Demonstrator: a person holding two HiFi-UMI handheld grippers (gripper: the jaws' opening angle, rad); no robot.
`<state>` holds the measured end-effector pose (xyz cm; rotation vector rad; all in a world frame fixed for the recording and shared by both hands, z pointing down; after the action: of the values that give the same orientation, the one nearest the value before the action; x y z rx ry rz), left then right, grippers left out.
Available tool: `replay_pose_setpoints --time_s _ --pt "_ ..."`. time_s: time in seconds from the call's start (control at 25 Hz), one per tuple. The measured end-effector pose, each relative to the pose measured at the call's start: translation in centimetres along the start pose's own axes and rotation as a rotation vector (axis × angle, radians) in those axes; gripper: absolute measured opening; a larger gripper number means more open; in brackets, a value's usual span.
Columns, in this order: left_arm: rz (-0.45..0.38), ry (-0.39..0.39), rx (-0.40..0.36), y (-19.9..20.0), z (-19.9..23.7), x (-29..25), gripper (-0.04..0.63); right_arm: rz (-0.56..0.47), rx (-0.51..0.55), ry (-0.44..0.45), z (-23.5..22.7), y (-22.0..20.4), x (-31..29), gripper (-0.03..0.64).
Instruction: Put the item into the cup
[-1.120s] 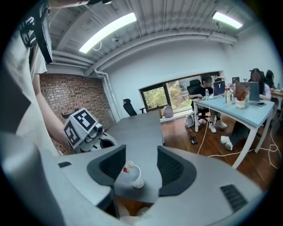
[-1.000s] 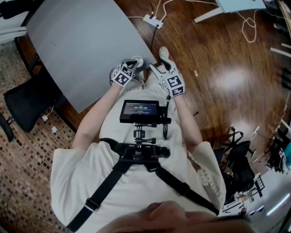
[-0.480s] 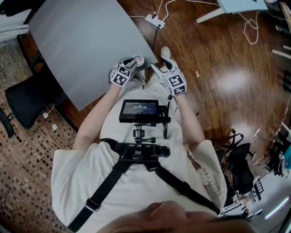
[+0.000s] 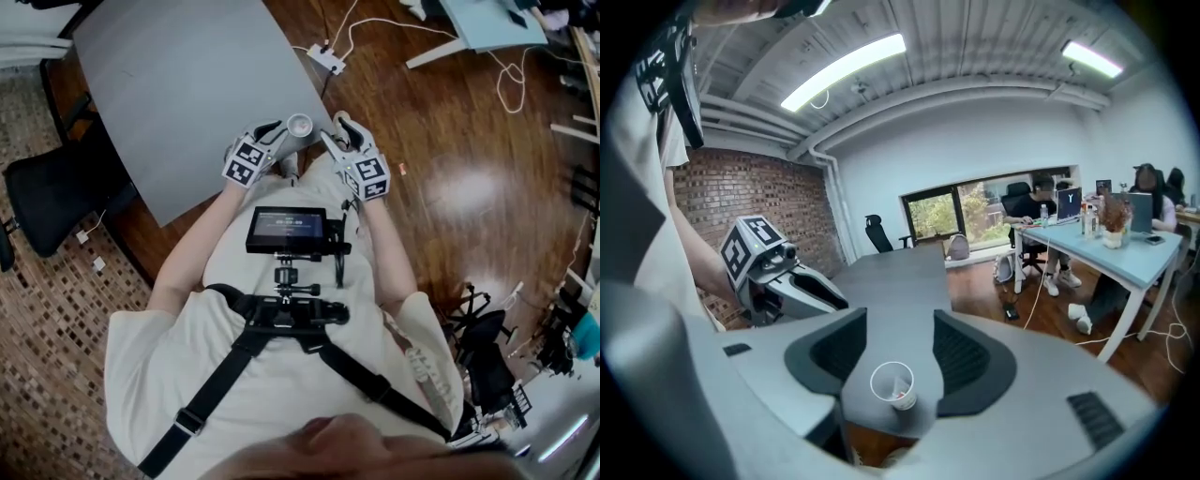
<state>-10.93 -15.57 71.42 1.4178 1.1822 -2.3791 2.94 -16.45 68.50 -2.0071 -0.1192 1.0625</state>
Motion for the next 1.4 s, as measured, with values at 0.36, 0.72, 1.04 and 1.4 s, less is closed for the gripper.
replay_pose_setpoints --time_s 0.36,0.72,1.04,1.4 --pt "-0.142 -0.085 0.032 -1.9 -2.5 4.2 0.091 -0.008 0.036 -0.047 4.6 0.0 2.2 0.236" --pt "-0.254 -0.081 0.081 -1.7 -4.3 8.4 0.091 -0.017 0.085 -0.036 7.5 0.4 4.9 0.236" --pt "-0.3 -0.01 0.132 -2.1 -8.0 9.9 0.091 -0.067 0.103 0.032 9.3 -0.3 9.0 0.236" --pt "-0.333 0.079 0.189 -3.5 -17.0 11.5 0.089 -0.092 0.116 0.062 10.6 -4.6 17.5 0.236"
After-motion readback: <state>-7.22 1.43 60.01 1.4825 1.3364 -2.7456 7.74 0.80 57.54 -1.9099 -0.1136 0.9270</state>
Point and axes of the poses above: the fingertips, and each gripper's own axes: x backward along the fingers, z to its left, y out of its top, the point moved 2 cm from there along x, backward along the fingers, and after that the axes turned 11 degrees about z, right-handed, at the moved point
